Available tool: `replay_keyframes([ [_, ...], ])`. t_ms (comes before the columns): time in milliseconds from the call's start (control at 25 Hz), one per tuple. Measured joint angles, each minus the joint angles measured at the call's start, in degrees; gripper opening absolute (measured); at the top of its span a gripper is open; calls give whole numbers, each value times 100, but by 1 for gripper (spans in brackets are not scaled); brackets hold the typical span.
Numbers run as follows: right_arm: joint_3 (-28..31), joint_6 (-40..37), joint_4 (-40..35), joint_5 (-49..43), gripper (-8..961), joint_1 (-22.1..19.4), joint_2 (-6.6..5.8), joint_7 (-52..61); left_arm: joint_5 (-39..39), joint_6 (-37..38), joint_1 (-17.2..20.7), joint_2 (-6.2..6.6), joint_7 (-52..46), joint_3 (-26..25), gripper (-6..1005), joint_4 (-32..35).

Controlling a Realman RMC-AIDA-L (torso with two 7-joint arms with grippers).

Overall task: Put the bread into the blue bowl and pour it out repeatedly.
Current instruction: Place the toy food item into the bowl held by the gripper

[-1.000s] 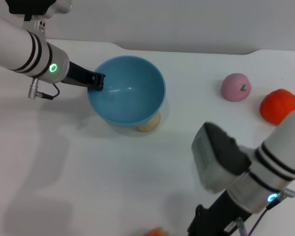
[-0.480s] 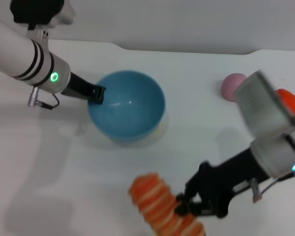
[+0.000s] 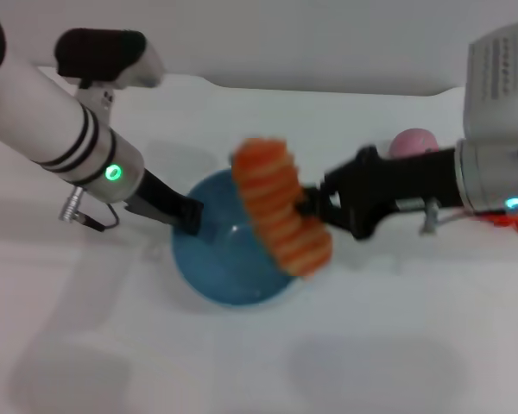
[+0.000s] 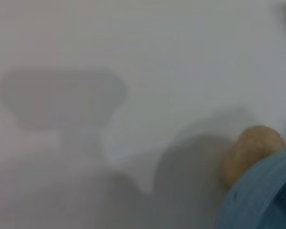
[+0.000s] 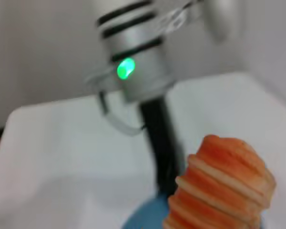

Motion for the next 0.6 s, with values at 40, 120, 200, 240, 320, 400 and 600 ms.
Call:
replay_keyframes([
  [40,-40,182,49,208,108,0,3,-141,-56,-14,-8,-1,0,81,10,-10],
  [120,-97,414,180,656,97,5,5,-509,-100,-20,-38,-3,1,156,10,-13],
  [200,-119,545,363,1106,96,42,4,-864,-103,-12,-70,-3,11,165,10,-14],
  [240,-119,588,454,1258,96,72,2,-973,-104,-5,-85,-3,19,165,10,-17],
  [320,-127,671,591,1416,95,132,0,-1085,-105,-2,-95,-4,28,166,10,-19],
  [400,-182,764,671,1420,95,184,0,-1097,-110,-2,-124,-3,40,166,10,-24],
  [600,-442,1024,856,1357,91,237,-7,-1100,-113,-5,-193,14,44,113,10,-62],
])
